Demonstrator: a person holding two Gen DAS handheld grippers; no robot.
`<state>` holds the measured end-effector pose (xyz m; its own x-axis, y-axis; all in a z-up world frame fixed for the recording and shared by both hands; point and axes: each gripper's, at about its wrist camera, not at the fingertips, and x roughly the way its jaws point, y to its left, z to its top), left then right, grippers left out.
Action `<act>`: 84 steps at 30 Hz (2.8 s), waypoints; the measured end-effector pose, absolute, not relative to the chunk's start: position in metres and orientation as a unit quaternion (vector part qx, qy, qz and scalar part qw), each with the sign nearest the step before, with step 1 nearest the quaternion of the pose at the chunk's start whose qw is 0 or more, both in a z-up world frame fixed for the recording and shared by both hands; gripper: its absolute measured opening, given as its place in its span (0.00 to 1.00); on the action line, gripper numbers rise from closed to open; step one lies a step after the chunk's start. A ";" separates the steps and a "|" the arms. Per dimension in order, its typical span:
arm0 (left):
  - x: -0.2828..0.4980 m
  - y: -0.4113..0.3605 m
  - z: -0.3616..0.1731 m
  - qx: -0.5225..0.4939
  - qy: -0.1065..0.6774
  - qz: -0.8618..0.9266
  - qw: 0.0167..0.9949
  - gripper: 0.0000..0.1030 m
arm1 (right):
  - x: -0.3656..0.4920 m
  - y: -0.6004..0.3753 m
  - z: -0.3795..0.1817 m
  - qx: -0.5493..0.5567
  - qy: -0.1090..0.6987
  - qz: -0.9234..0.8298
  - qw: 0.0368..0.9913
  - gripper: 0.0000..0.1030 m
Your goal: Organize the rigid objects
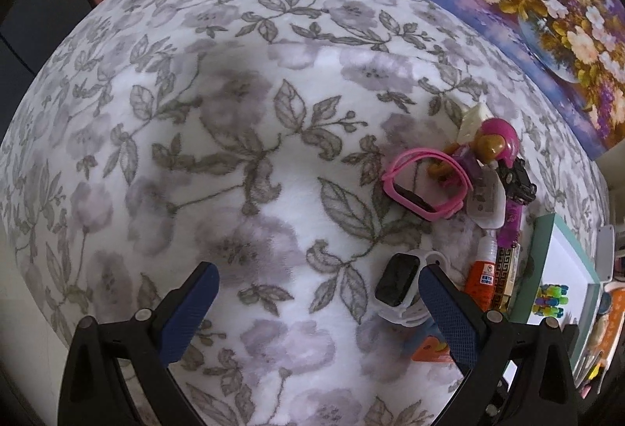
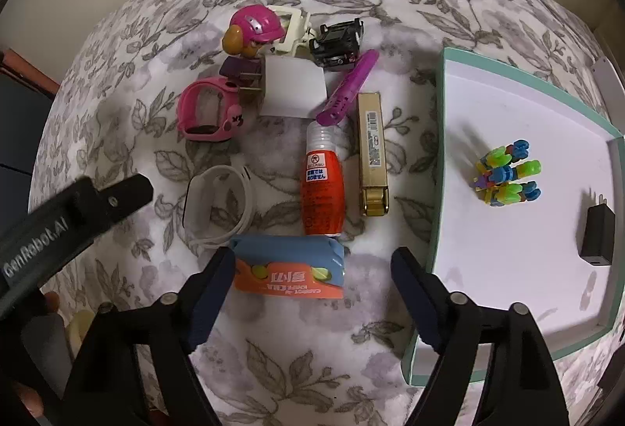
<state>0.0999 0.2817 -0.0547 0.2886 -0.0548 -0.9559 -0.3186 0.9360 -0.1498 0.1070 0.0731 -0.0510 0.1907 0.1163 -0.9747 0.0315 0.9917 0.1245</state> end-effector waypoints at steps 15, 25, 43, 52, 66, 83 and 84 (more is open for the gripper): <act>0.098 0.298 -0.057 -0.181 0.585 0.103 0.784 1.00 | 0.105 0.092 -0.072 0.033 0.645 0.036 0.763 0.92; 0.097 0.297 -0.060 -0.188 0.591 0.099 0.778 1.00 | 0.102 0.110 -0.094 0.015 0.644 0.034 0.764 0.92; 0.099 0.291 -0.075 -0.194 0.609 0.092 0.764 1.00 | 0.094 0.125 -0.101 -0.008 0.633 0.019 0.773 0.81; 0.101 0.289 -0.068 -0.203 0.606 0.083 0.764 1.00 | 0.099 0.102 -0.084 0.029 0.636 0.023 0.771 0.71; 0.107 0.267 -0.069 -0.181 0.618 0.048 0.764 1.00 | 0.108 0.032 -0.027 0.092 0.601 -0.016 0.794 0.71; 0.119 0.212 -0.095 -0.113 0.642 0.016 0.759 0.72 | 0.094 -0.061 -0.006 0.169 0.573 -0.098 0.796 0.71; 0.120 0.209 -0.095 -0.109 0.641 0.013 0.760 0.69 | 0.093 -0.066 -0.006 0.174 0.573 -0.101 0.795 0.71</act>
<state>0.1195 0.2088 -0.0952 0.1776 -0.1213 -0.9766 -0.1594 0.9757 -0.1501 0.0929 -0.0660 -0.0056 0.3235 0.0385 -0.9454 0.3611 0.9185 0.1610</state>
